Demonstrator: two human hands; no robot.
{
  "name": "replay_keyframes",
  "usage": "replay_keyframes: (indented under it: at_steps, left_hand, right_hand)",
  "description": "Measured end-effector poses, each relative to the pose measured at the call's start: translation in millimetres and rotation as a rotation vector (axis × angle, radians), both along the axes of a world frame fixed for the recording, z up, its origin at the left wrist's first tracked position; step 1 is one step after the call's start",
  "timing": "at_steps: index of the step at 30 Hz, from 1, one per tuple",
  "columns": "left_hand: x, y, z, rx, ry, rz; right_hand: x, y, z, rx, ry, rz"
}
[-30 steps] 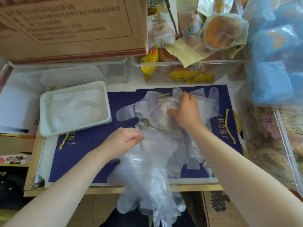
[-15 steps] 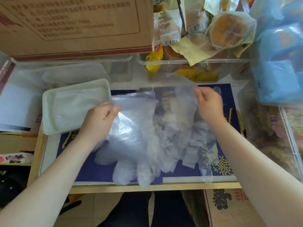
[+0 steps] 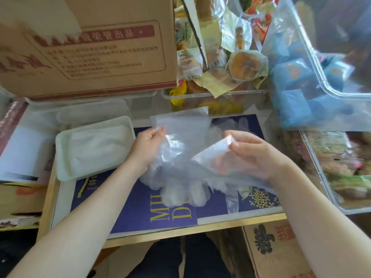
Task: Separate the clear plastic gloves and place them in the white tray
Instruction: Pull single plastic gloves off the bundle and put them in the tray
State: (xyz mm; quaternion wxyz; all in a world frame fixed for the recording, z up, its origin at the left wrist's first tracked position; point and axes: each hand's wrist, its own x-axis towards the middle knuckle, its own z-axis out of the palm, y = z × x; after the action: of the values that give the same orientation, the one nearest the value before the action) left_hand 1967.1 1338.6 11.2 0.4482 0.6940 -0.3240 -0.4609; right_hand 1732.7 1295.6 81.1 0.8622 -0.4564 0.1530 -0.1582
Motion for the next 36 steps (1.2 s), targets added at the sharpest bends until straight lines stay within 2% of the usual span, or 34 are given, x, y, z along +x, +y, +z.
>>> replay_keyframes:
  at_steps: [4,8,11,16,21,23,27,28,30,32,36]
  left_hand:
    - [-7.2,4.0,7.1,-0.022,0.152,-0.110]
    - [-8.0,9.1,0.5,-0.008,0.180,-0.117]
    - [-9.2,16.2,-11.2,0.040,0.243,-0.114]
    - [-5.5,21.4,-24.6,0.152,0.146,-0.190]
    - [7.2,20.2,-34.0,0.212,0.258,-0.240]
    - [7.4,18.5,-30.5,0.198,0.224,-0.283]
    - [11.5,13.2,-30.6,0.139,0.103,-0.401]
    - [13.4,12.4,-29.8,0.120,0.105,-0.400]
    - [16.2,11.7,-26.9,0.073,0.151,-0.400]
    - [18.3,11.9,-22.6,0.038,0.184,-0.419]
    - [24.3,8.1,-22.0,0.040,0.246,-0.444]
  right_hand:
    - [14.7,5.1,-10.8,-0.037,0.169,-0.170]
    - [33.5,3.9,-41.0,-0.417,0.613,-0.701]
    - [42.1,5.6,-61.8,-0.441,0.704,-0.861]
    - [51.3,6.2,-87.7,-0.373,0.764,-0.845]
    - [54.4,-1.0,-95.7,-0.335,0.721,-0.762]
    - [58.4,-6.1,-97.3,-0.373,0.715,-0.769]
    - [57.2,-13.3,-113.0,-0.514,0.962,-0.765]
    - [55.5,-13.9,-114.0,-0.463,0.986,-0.753]
    - [52.3,-15.0,-111.6,-0.221,0.944,-0.725]
    - [47.0,-18.1,-109.7,-0.035,0.803,-0.644]
    - [42.3,-26.4,-101.8,0.088,0.500,-0.459]
